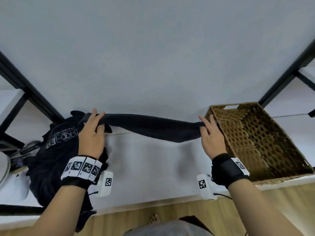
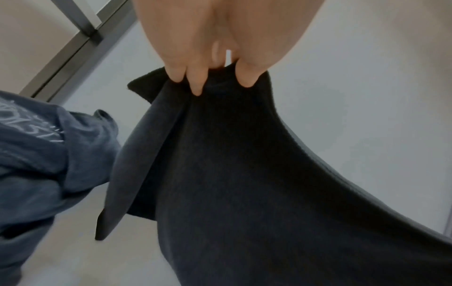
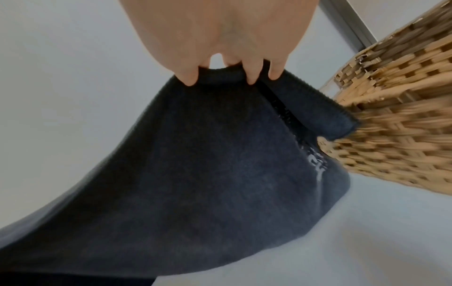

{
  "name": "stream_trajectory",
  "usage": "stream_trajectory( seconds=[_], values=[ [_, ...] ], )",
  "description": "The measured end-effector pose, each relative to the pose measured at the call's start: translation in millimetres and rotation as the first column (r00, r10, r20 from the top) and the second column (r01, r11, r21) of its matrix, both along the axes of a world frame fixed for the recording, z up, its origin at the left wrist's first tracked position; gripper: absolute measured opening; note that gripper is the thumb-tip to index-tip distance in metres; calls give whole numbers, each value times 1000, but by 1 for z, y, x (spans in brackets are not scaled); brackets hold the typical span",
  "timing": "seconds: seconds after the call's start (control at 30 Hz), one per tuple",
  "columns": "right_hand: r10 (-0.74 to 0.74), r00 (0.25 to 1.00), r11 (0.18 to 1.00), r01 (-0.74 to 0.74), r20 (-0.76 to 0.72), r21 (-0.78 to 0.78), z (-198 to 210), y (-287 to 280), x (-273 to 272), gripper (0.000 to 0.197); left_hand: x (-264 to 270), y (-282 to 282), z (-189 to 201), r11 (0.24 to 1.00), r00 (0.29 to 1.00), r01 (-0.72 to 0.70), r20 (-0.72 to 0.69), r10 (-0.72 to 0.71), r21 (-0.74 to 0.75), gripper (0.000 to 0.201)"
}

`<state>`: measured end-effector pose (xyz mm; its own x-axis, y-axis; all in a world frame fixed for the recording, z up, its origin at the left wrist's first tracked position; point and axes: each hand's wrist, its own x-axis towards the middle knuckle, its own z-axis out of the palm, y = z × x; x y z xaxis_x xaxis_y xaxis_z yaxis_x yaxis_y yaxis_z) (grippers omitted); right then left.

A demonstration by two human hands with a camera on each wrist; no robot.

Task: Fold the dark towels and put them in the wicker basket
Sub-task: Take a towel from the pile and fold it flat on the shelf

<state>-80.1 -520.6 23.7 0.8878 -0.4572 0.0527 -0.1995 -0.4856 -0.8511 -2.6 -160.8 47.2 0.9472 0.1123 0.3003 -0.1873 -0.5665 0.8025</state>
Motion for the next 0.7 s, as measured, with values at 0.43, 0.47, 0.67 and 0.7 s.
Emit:
stream_trajectory(
  seconds=[0.43, 0.47, 0.67, 0.7],
  values=[
    [254, 702, 909, -409, -666, -85, -165, 54, -47, 45, -74, 25, -175, 611, 696, 514, -709, 112, 602, 50],
    [256, 660, 907, -416, -706, -61, -172, 56, -52, 45, -77, 25, -184, 582, 657, 549, -740, 143, 600, 51],
    [333, 503, 897, -429, -798, 104, -186, 58, -80, 47, -81, 20, -206, 584, 538, 595, -814, 222, 552, 46],
    [316, 526, 912, -397, -790, 101, -185, 54, -83, 46, -79, 16, -205, 589, 536, 582, -809, 240, 560, 40]
  ],
)
